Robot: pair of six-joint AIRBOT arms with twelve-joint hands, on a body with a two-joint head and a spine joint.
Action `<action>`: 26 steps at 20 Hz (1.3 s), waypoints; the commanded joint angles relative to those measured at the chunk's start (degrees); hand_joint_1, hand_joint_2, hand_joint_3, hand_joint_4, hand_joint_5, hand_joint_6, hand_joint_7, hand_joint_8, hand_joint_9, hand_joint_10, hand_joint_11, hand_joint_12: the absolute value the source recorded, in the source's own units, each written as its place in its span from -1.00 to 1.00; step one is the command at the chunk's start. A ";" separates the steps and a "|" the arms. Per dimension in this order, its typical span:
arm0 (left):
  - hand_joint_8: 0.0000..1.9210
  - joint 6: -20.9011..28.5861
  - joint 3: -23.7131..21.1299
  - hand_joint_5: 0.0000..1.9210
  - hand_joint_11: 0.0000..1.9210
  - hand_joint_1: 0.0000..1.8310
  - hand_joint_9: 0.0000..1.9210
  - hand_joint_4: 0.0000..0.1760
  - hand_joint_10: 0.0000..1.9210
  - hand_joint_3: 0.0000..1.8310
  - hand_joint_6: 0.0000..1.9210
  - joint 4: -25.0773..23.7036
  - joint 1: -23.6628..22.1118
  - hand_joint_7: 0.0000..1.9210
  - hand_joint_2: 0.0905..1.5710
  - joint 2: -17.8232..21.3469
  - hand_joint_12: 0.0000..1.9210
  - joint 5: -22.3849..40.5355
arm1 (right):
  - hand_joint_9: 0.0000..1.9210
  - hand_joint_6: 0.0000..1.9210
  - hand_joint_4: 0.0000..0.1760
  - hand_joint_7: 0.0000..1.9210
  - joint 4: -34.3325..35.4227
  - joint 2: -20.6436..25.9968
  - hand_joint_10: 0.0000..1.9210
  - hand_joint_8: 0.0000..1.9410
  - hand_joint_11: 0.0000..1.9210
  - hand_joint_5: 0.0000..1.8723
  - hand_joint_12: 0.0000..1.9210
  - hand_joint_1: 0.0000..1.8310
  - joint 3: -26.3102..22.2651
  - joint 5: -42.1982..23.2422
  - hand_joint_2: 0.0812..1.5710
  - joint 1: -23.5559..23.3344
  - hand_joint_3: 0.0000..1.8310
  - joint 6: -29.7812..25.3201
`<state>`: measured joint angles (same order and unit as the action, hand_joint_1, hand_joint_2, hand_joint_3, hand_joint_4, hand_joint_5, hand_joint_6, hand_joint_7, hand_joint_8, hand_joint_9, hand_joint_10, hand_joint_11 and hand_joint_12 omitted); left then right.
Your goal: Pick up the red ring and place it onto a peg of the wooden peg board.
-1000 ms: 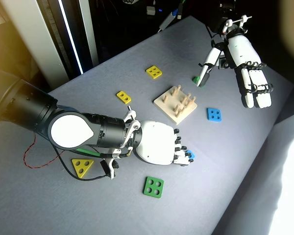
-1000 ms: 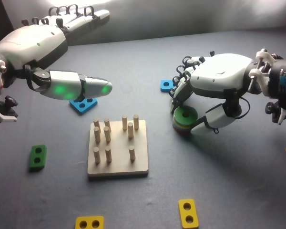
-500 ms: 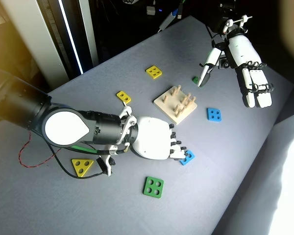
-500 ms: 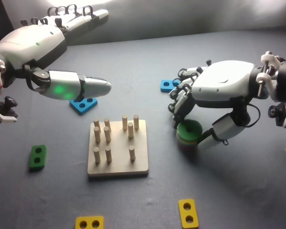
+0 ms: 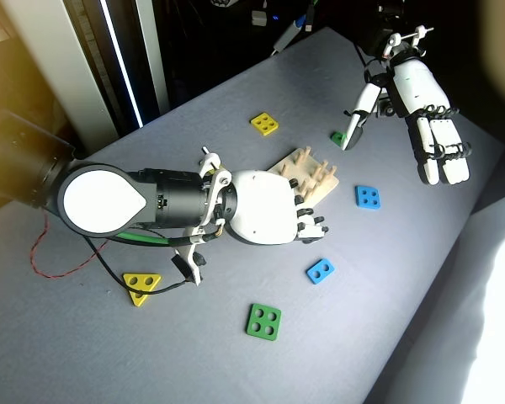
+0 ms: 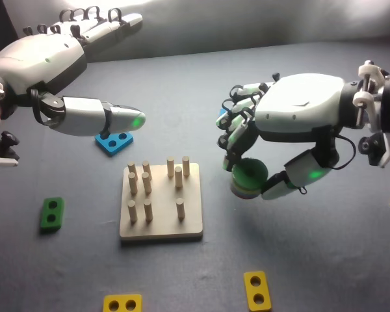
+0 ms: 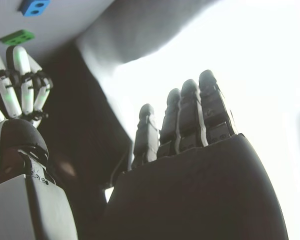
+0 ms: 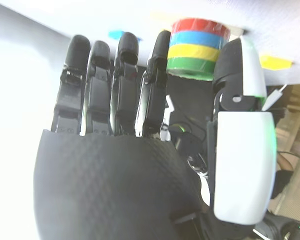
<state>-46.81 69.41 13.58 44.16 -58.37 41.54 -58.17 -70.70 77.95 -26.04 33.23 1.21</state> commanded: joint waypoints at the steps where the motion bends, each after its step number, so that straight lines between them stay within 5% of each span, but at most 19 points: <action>1: -1.00 -0.36 0.44 -0.97 -0.99 -0.44 -1.00 0.91 -1.00 -1.00 -1.00 0.40 -0.35 -1.00 0.19 0.47 -0.95 6.54 | -0.73 0.16 0.64 -0.40 2.26 -0.01 -0.82 -1.00 -1.00 -0.04 0.34 0.09 -0.26 -4.70 0.43 -1.09 -1.00 -0.41; 2: -1.00 -0.86 0.47 -0.97 -0.99 -0.44 -1.00 0.91 -1.00 -1.00 -1.00 0.75 -0.38 -1.00 0.19 0.55 -0.95 6.40 | -0.73 0.16 0.64 -0.40 2.25 -0.02 -0.82 -1.00 -1.00 -0.04 0.34 0.09 -0.37 -5.02 0.43 -1.24 -1.00 -0.40; 3: -1.00 -1.12 0.48 -0.97 -0.97 -0.45 -1.00 0.88 -1.00 -1.00 -1.00 0.88 -0.39 -1.00 0.19 0.59 -0.93 6.34 | -0.73 0.18 0.90 -0.40 2.25 -0.02 -0.81 -1.00 -1.00 -0.04 0.29 0.08 -0.44 -5.19 0.43 -1.35 -1.00 -0.40; 4: -1.00 -1.34 0.52 -0.97 -0.99 -0.48 -0.98 0.89 -1.00 -1.00 -0.99 1.08 -0.42 -1.00 0.19 0.61 -0.77 6.22 | -0.71 0.13 0.34 -0.38 2.25 -0.04 -0.80 -0.99 -1.00 -0.01 0.15 0.11 -0.54 -5.41 0.42 -1.54 -1.00 -0.39; 6: -1.00 -1.46 0.65 -0.97 -1.00 -0.45 -0.98 0.90 -1.00 -1.00 -0.99 1.26 -0.42 -1.00 0.19 0.60 -0.74 5.93 | -0.71 0.12 0.10 -0.37 2.11 -0.18 -0.80 -0.99 -1.00 0.00 0.22 0.13 -0.60 -5.70 0.41 -2.02 -1.00 -0.39; 8: -1.00 -1.73 0.71 -0.97 -1.00 -0.46 -1.00 1.00 -1.00 -1.00 -1.00 1.42 -0.46 -1.00 0.18 0.57 -0.77 5.85 | -0.73 0.17 0.90 -0.40 1.55 -0.54 -0.81 -1.00 -1.00 -0.04 0.27 0.08 -0.60 -5.81 0.43 -2.45 -1.00 -0.39; 10: -1.00 -1.93 0.80 -0.97 -1.00 -0.47 -1.00 1.00 -1.00 -1.00 -1.00 1.43 -0.73 -1.00 0.17 0.57 -0.77 5.68 | -0.72 0.17 0.69 -0.39 0.79 -1.04 -0.79 -0.99 -1.00 -0.04 0.32 0.09 -0.57 -5.76 0.43 -2.87 -1.00 -0.39; 11: -1.00 -2.06 0.80 -0.97 -1.00 -0.48 -1.00 0.93 -1.00 -1.00 -1.00 1.43 -0.86 -1.00 0.18 0.56 -0.78 5.57 | -0.74 0.18 0.91 -0.40 0.57 -1.38 -0.77 -1.00 -1.00 -0.04 0.42 0.08 -0.53 -5.75 0.43 -3.10 -1.00 -0.38; 12: -1.00 -2.08 0.80 -0.97 -1.00 -0.48 -1.00 0.93 -1.00 -1.00 -1.00 1.43 -0.89 -1.00 0.18 0.55 -0.78 5.55 | -0.74 0.18 0.91 -0.40 0.45 -1.61 -0.77 -1.00 -1.00 -0.04 0.42 0.08 -0.47 -5.75 0.43 -3.19 -1.00 -0.38; 13: -1.00 -2.12 0.83 -0.96 -1.00 -0.47 -1.00 0.78 -1.00 -1.00 -1.00 1.43 -0.90 -1.00 0.18 0.51 -0.80 5.48 | -0.74 0.12 0.28 -0.38 0.13 -2.10 -0.73 -0.99 -1.00 0.00 0.47 0.12 -0.32 -5.75 0.41 -3.43 -1.00 -0.38; 14: -1.00 -2.13 0.92 -0.96 -1.00 -0.47 -1.00 0.76 -1.00 -1.00 -1.00 1.43 -0.91 -1.00 0.19 0.45 -0.80 5.36 | -0.77 0.12 0.04 -0.37 -0.21 -2.44 -0.65 -0.99 -1.00 0.00 0.45 0.13 -0.28 -5.76 0.42 -3.66 -1.00 -0.39; 15: -1.00 -2.13 1.00 -0.96 -1.00 -0.49 -1.00 0.76 -1.00 -1.00 -1.00 1.43 -0.93 -1.00 0.19 0.39 -0.80 5.25 | -0.78 0.07 -0.84 -0.34 -0.56 -2.76 -0.56 -0.98 -1.00 0.03 0.46 0.18 -0.26 -5.77 0.39 -3.92 -1.00 -0.39; 16: -1.00 -2.16 1.10 -0.96 -1.00 -0.49 -1.00 0.75 -1.00 -1.00 -1.00 1.43 -0.96 -1.00 0.18 0.33 -0.82 5.17 | -0.77 0.05 -1.00 -0.32 -0.80 -3.07 -0.54 -0.98 -1.00 0.05 0.45 0.19 -0.21 -5.88 0.39 -4.19 -1.00 -0.39; 18: -1.00 -2.40 1.21 -0.95 -1.00 -0.49 -0.99 0.68 -1.00 -1.00 -1.00 1.43 -1.26 -0.99 0.18 0.23 -0.79 4.86 | -0.77 0.04 -0.56 -0.31 -0.81 -3.35 -0.54 -0.97 -1.00 0.05 0.36 0.17 -0.14 -6.13 0.38 -4.46 -1.00 -0.46; 20: -1.00 -2.43 1.41 -0.95 -1.00 -0.50 -0.98 0.70 -1.00 -1.00 -1.00 1.43 -1.32 -0.99 0.17 0.05 -0.76 4.64 | -0.73 0.00 -0.35 -0.29 -0.85 -3.62 -0.61 -0.98 -1.00 0.08 0.42 0.17 -0.14 -6.39 0.37 -4.69 -1.00 -0.49; 22: -1.00 -2.43 1.51 -0.95 -1.00 -0.51 -0.98 0.60 -1.00 -1.00 -1.00 1.43 -1.32 -0.98 0.16 -0.03 -0.76 4.55 | -0.68 -0.06 -0.39 -0.27 -0.91 -3.90 -0.65 -0.98 -1.00 0.12 0.37 0.19 -0.14 -6.75 0.34 -4.88 -1.00 -0.59; 24: -1.00 -2.43 1.63 -0.95 -1.00 -0.50 -0.99 0.87 -1.00 -1.00 -1.00 1.48 -1.40 -0.98 0.16 -0.06 -0.80 4.43 | -0.66 -0.05 -0.16 -0.26 -1.17 -4.30 -0.69 -0.99 -1.00 0.11 0.27 0.17 -0.14 -6.90 0.35 -5.15 -1.00 -0.62; 25: -1.00 -2.43 1.69 -0.94 -1.00 -0.50 -0.99 0.87 -1.00 -1.00 -1.00 1.48 -1.45 -0.98 0.16 -0.06 -0.80 4.36 | -0.64 -0.07 -0.59 -0.26 -1.56 -4.57 -0.69 -0.99 -1.00 0.12 0.35 0.19 -0.13 -6.91 0.34 -5.30 -1.00 -0.68; 26: -1.00 -2.43 1.75 -0.94 -1.00 -0.49 -0.99 0.84 -1.00 -1.00 -1.00 1.48 -1.51 -0.98 0.16 -0.07 -0.81 4.30 | -0.64 -0.07 -0.44 -0.27 -1.91 -4.77 -0.70 -0.99 -1.00 0.12 0.38 0.19 -0.11 -6.91 0.34 -5.38 -1.00 -0.92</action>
<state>-49.39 70.70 15.20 43.62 -58.37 39.31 -62.54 -75.26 77.87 -28.80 28.69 0.80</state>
